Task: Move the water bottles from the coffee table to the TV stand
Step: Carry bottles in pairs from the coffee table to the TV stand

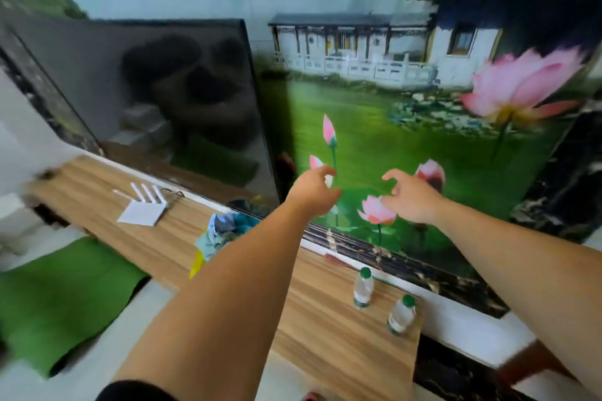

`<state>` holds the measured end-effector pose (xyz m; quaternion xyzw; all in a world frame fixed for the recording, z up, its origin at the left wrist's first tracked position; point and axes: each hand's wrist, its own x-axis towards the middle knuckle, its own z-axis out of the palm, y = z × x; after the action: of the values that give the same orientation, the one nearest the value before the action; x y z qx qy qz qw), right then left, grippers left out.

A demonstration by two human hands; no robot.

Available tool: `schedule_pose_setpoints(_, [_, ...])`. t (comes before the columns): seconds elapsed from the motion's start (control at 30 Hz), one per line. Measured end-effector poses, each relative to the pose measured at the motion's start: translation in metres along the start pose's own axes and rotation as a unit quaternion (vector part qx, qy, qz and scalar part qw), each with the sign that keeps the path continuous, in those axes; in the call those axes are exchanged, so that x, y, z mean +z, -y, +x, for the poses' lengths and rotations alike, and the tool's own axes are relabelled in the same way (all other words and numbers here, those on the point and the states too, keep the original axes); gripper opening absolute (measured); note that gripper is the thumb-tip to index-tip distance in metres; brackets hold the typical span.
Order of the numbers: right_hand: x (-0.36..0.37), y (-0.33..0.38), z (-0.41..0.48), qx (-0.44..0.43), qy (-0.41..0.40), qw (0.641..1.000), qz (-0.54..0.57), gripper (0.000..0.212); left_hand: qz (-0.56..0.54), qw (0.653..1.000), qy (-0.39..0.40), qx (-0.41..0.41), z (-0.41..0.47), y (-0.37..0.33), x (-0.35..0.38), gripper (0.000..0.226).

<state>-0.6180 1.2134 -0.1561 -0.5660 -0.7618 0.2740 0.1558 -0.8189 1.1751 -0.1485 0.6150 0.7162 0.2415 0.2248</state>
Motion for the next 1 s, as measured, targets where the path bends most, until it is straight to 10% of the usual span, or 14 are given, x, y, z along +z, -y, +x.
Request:
schedule_pose_setpoints(0.43, [0.071,0.128,-0.134,-0.204,0.076,0.976,0.008,0.037,0.0,0.969,-0.168,-0.182,-0.263,0.05,-0.068,0.037])
schedule_pose_setpoints(1.0, [0.254,0.308,-0.479,-0.48,0.298,0.823,-0.065,0.027,-0.023,0.808,-0.376,-0.454,-0.77,0.14,-0.092,0.038])
